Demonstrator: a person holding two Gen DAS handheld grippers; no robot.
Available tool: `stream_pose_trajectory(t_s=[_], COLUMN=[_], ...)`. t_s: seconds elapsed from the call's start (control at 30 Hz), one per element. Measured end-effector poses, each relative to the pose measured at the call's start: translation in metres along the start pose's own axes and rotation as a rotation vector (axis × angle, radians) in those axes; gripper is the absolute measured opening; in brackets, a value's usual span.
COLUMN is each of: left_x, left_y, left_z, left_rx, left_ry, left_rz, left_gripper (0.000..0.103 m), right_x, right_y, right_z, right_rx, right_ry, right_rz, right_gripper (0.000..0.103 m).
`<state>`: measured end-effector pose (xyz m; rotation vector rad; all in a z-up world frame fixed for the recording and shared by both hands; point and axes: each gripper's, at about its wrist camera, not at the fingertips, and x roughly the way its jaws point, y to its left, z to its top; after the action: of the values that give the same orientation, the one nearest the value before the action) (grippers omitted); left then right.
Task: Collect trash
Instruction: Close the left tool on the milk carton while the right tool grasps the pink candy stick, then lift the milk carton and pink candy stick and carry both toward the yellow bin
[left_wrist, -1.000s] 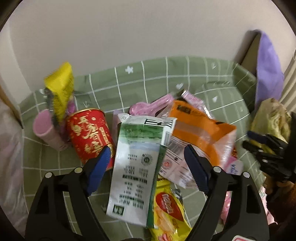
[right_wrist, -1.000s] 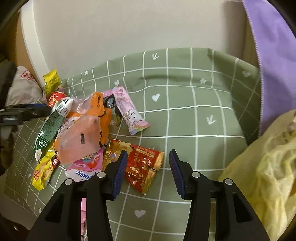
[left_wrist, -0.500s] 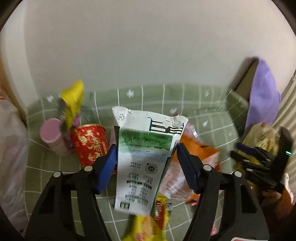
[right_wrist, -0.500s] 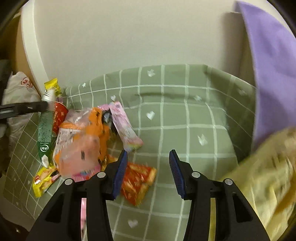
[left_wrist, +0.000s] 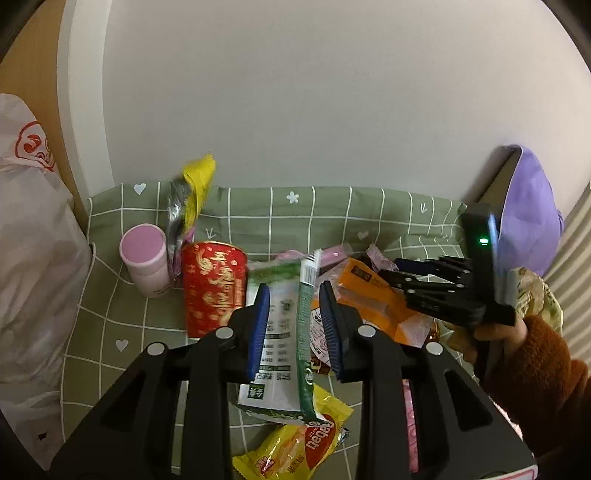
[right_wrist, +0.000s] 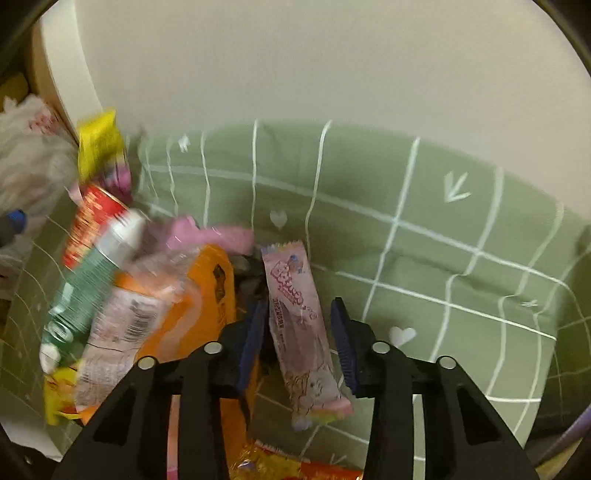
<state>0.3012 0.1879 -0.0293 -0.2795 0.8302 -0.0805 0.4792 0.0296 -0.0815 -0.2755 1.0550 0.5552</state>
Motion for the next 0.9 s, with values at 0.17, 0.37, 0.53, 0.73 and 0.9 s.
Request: stream_pose_trajectory(t_s=[0.17, 0.37, 0.53, 0.73, 0.9], left_x=[0.01, 0.047, 0.078, 0.105, 0.096], left_y=[0.011, 0.023, 0.017, 0.007, -0.002], left_z=[-0.004, -0.009, -0.001, 0.005, 0.0], left_rx=[-0.017, -0.085, -0.074, -0.027, -0.052], left_ry=[0.017, 0.115, 0.186, 0.25, 0.257], left_rz=[0.002, -0.005, -0.059, -0.024, -0.174], left_gripper=[0.056, 0.061, 0.067, 0.067, 0.067], right_x=[-0.011, -0.066, -0.095, -0.115, -0.126], right_y=[0.0, -0.01, -0.017, -0.017, -0.017], right_z=[-0.008, -0.032, -0.061, -0.089, -0.105], right_rx=[0.016, 0.116, 0.206, 0.218, 0.248], right_ry=[-0.026, -0.145, -0.183, -0.185, -0.191], right_rz=[0.012, 0.02, 0.003, -0.036, -0.051], right_gripper=[0.012, 0.012, 0.012, 0.012, 0.012])
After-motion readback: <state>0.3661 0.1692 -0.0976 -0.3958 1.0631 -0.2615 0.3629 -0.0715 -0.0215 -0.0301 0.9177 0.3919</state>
